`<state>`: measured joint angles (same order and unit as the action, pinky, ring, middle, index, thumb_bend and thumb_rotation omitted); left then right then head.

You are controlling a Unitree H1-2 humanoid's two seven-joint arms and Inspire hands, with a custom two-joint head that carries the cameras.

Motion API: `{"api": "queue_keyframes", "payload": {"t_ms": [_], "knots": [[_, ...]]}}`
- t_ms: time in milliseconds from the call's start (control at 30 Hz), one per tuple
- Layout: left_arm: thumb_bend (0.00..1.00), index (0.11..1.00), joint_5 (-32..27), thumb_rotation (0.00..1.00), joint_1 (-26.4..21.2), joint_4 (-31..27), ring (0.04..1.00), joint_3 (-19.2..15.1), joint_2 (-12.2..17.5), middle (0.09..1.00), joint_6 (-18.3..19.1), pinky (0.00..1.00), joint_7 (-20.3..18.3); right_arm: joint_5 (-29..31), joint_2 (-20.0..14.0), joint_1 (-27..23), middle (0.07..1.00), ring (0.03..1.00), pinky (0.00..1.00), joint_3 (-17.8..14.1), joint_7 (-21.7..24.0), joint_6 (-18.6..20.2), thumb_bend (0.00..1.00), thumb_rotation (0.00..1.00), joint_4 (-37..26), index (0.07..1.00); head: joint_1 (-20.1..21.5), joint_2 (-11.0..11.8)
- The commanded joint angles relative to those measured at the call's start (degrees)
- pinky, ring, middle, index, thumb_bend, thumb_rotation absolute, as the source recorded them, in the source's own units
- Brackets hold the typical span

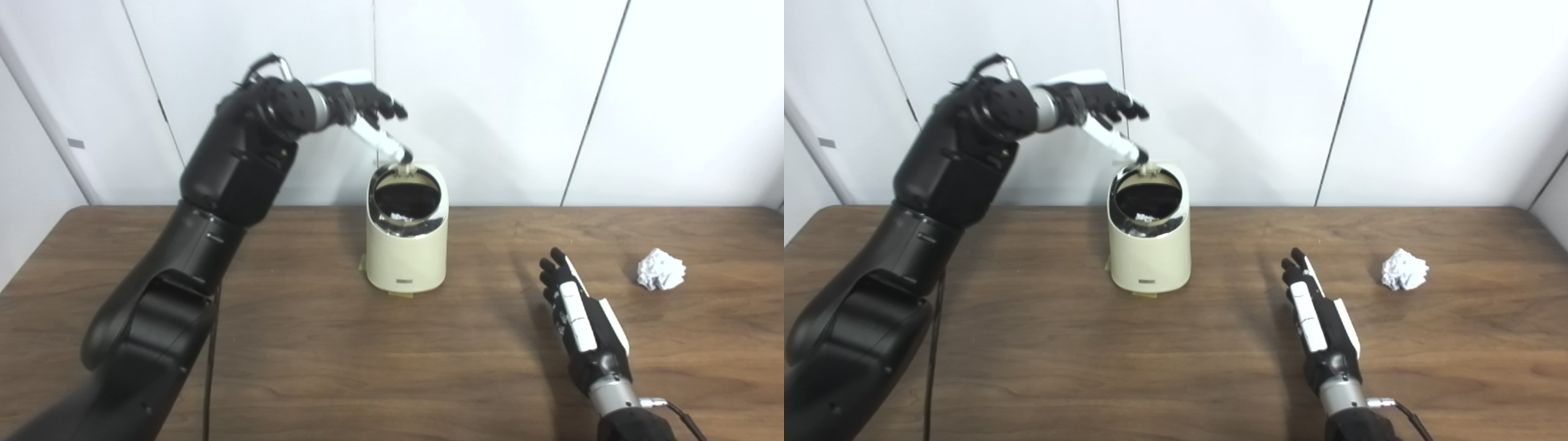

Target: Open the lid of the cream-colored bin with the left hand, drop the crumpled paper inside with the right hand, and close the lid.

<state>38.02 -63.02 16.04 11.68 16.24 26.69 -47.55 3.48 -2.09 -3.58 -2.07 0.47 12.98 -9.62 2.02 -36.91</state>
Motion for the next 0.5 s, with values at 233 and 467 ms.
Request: {"api": "queue_keyframes", "payload": {"t_ms": [233,467], "knots": [[0.47,0.915,-4.3,0.74,12.7,-14.9,0.934,-17.6,-7.3,0.940,0.0,0.90,13.9,0.7,-0.1,-1.8,0.954,0.969,1.00,-0.4,0.3,-1.4,0.65,0.89,-1.3,0.974,0.2,-0.2],[0.42,0.976,-16.5,0.88,23.6,-21.2,0.958,-20.7,-8.9,0.963,-2.0,0.96,22.1,0.5,-0.3,-1.7,0.954,0.970,0.99,-0.4,0.1,-0.9,0.64,0.90,-2.1,0.974,0.8,-0.4]]}}
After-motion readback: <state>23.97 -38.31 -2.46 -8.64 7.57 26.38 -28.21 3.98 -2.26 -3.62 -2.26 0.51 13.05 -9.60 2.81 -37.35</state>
